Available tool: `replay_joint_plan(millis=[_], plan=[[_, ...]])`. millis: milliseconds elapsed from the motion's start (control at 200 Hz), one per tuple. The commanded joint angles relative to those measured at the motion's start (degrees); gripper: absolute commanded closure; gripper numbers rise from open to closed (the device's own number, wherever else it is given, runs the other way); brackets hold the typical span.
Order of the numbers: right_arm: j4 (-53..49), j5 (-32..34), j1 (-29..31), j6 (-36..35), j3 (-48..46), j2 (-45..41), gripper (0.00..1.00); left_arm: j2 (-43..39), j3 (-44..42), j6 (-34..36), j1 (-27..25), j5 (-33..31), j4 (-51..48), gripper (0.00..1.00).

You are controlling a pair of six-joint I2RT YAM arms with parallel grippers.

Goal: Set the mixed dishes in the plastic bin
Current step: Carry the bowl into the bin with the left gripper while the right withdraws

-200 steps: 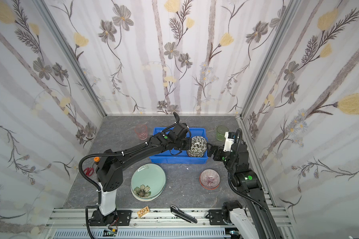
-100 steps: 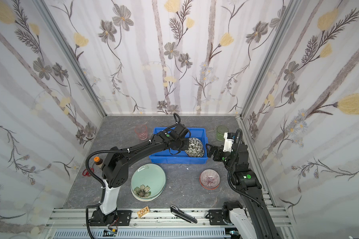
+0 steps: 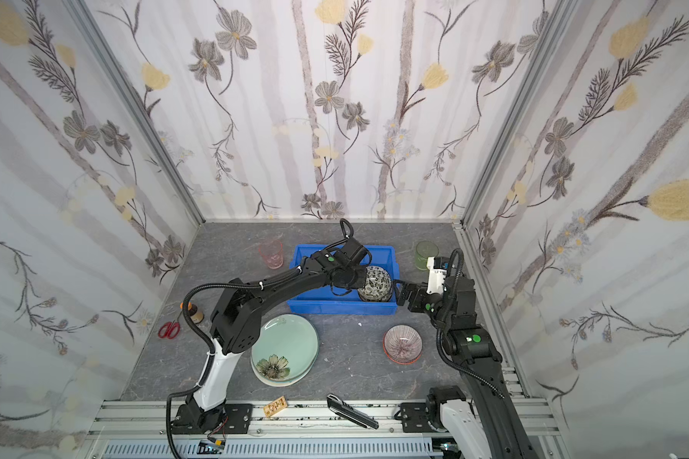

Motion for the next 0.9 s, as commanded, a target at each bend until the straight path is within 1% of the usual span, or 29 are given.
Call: replay_joint_plan(millis=[0, 530, 590, 719, 804, 894], plan=[[0.8, -1.3, -0.2, -1.0, 0.0, 0.4, 0.00, 0.3, 0.8, -0.2, 0.0, -0.8, 0.5, 1.00], [0.7, -2.9, -0.8, -1.0, -0.3, 2.7, 0.00, 1.6, 2.5, -0.7, -0.5, 0.9, 0.4, 1.00], [0.7, -2.8, -0.9, -1.0, -0.3, 2.9, 0.00, 1.6, 2.4, -0.9, -0.5, 1.3, 0.3, 0.97], [0.6, -3.0, -0.9, -0.7, -0.3, 3.4, 0.00, 1.6, 2.4, -1.0, -0.5, 1.9, 0.3, 0.86], [-0.1, -2.5, -1.0, -0.2, -0.2, 3.9, 0.00, 1.5, 2.3, -1.0, -0.5, 1.9, 0.3, 0.74], [-1.7, -0.8, -1.0, 0.7, 0.3, 4.6, 0.00, 1.2, 2.3, -1.0, -0.5, 2.2, 0.3, 0.65]])
